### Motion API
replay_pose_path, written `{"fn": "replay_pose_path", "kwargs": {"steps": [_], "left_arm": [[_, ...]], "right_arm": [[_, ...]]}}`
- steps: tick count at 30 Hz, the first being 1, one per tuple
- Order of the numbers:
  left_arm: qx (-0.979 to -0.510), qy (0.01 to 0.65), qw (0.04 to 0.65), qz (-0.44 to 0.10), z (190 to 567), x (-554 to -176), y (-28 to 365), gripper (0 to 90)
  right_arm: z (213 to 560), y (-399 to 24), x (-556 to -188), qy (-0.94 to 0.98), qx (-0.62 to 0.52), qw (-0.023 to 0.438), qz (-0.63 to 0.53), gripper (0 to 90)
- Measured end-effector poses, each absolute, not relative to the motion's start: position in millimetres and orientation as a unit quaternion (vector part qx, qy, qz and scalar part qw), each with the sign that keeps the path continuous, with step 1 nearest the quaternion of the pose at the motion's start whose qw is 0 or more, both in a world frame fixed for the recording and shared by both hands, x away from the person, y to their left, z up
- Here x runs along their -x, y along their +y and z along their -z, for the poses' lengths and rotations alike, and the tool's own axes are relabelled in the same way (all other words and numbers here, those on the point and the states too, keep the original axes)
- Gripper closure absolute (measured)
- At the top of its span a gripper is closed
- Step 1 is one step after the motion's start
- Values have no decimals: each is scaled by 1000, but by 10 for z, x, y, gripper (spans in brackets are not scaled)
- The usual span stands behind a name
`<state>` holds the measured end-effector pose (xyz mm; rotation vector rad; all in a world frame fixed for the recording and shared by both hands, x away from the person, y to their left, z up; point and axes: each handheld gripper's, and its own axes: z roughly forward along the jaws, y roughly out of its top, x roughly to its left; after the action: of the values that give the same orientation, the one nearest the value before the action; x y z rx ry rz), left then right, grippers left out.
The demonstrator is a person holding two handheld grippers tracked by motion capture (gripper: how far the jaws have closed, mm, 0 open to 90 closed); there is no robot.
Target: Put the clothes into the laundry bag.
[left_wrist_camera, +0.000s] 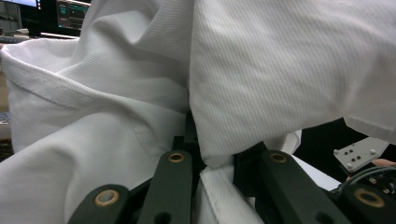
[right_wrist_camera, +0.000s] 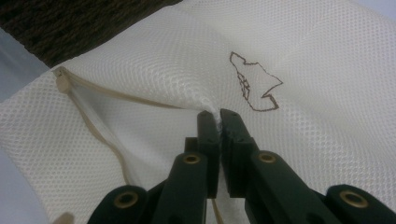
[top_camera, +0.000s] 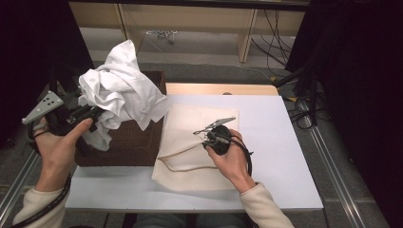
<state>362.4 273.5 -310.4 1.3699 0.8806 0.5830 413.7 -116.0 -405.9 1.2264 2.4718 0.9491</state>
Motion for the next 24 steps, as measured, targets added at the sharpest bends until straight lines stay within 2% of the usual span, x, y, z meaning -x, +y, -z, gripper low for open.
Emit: {"fn": "replay_pose_path", "kwargs": {"steps": [24], "left_arm": [[-617, 362, 662, -223, 3199, -3291, 2594, 794]], "right_arm": [[4051, -1142, -4121, 840, -422, 110, -323, 884]]}}
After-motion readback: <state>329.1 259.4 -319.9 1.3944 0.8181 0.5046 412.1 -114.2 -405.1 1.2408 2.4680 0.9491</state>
